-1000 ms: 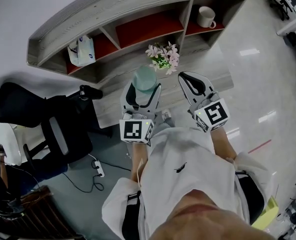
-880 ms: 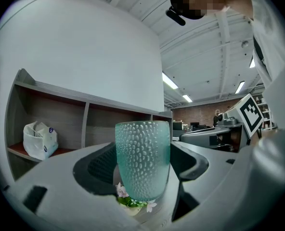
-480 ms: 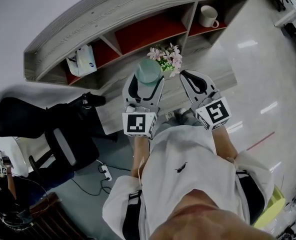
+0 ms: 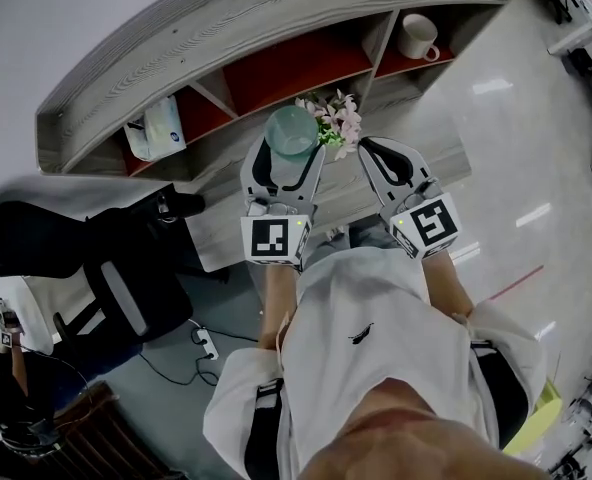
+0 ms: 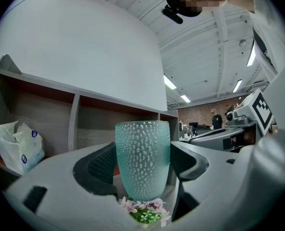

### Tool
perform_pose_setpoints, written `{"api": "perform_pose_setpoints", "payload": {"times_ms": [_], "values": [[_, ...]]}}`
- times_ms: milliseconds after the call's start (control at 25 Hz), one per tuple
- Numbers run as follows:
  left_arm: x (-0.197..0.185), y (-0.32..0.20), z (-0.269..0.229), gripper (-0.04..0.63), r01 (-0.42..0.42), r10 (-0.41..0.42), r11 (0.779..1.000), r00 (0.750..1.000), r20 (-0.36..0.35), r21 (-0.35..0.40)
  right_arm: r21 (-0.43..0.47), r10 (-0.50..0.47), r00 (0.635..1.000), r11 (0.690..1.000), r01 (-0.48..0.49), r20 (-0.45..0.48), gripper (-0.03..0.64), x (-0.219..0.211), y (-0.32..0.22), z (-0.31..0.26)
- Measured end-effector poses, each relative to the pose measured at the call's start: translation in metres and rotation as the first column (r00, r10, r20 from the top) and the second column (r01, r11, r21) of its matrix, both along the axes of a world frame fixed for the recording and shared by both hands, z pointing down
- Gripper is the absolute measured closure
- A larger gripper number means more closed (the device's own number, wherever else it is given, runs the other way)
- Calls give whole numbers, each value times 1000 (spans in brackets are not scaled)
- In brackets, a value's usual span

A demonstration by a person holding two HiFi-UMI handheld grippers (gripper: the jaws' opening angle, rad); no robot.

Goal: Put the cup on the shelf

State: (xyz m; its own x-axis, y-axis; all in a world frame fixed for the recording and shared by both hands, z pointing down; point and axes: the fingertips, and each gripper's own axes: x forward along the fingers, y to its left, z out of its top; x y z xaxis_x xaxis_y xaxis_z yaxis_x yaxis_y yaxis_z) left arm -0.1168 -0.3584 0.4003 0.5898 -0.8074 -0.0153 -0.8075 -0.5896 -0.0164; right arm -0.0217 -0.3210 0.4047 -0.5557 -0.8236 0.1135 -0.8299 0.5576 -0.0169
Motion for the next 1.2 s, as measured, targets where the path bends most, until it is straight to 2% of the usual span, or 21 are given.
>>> {"api": "perform_pose_setpoints", "payload": {"times_ms": [400, 1200], "values": [[4, -28, 8, 233, 41, -41, 999, 999, 23, -13, 1, -47, 999, 999, 47, 13, 581, 2, -36, 4], [24, -81, 25, 233, 55, -54, 998, 998, 28, -39, -26, -67, 997, 997, 68, 25, 581, 14, -73, 12]]}}
